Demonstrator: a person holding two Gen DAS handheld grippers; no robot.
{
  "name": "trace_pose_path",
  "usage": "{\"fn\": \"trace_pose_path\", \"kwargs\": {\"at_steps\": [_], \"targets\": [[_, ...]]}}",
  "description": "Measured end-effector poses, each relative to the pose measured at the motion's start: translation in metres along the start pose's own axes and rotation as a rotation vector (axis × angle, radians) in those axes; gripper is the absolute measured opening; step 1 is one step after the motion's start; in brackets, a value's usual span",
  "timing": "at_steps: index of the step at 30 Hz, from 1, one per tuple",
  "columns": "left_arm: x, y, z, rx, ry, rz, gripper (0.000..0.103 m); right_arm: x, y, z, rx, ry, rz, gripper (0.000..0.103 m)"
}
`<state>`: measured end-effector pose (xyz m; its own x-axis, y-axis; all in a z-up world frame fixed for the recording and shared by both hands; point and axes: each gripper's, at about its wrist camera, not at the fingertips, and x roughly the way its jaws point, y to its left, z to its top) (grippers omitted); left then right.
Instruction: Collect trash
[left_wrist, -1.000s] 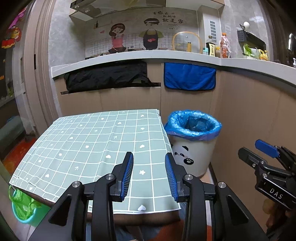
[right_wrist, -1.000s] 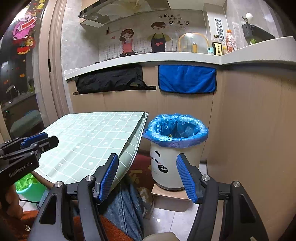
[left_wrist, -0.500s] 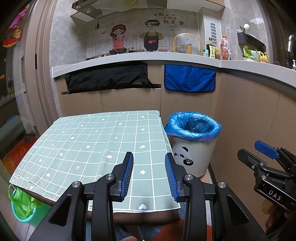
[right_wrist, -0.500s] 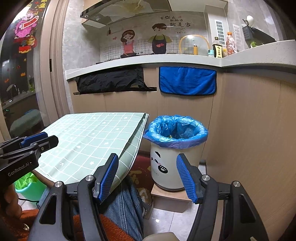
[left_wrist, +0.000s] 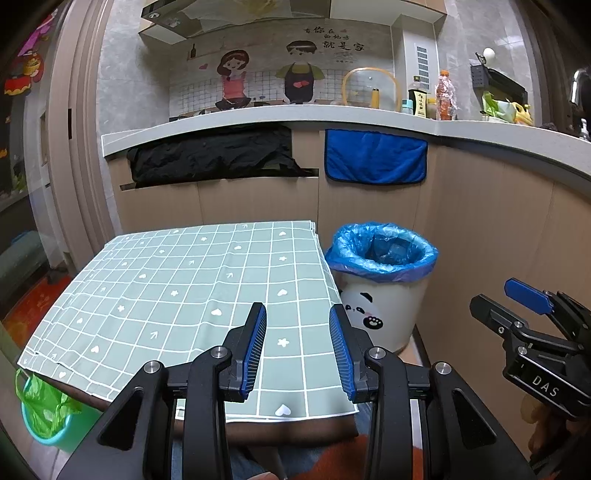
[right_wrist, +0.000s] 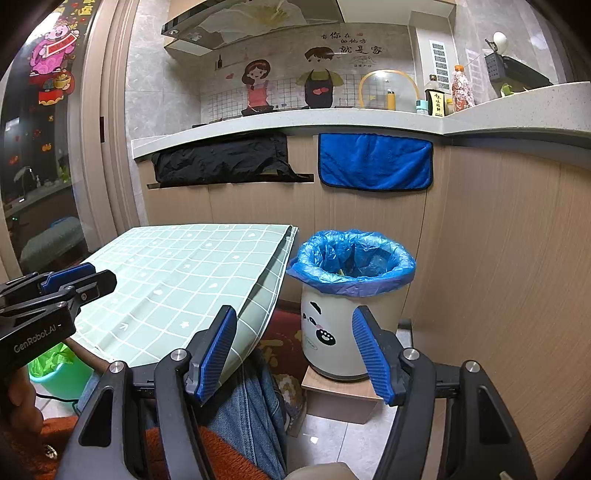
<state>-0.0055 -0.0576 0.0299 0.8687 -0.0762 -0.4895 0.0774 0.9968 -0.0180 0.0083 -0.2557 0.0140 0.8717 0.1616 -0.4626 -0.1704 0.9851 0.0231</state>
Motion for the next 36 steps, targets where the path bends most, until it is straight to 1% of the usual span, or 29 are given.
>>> {"fn": "trace_pose_path", "kwargs": {"at_steps": [23, 36], "targets": [[0.0003, -0.0023, 0.0012, 0.017, 0.001, -0.032, 0.037, -0.0029, -0.0041, 0.0031, 0.004, -0.015, -0.013, 0.062], [0.0017, -0.0012, 0.0015, 0.015, 0.003, -0.034, 0.037, -0.003, -0.0048, 0.0045, 0.006, -0.011, -0.011, 0.062]]}}
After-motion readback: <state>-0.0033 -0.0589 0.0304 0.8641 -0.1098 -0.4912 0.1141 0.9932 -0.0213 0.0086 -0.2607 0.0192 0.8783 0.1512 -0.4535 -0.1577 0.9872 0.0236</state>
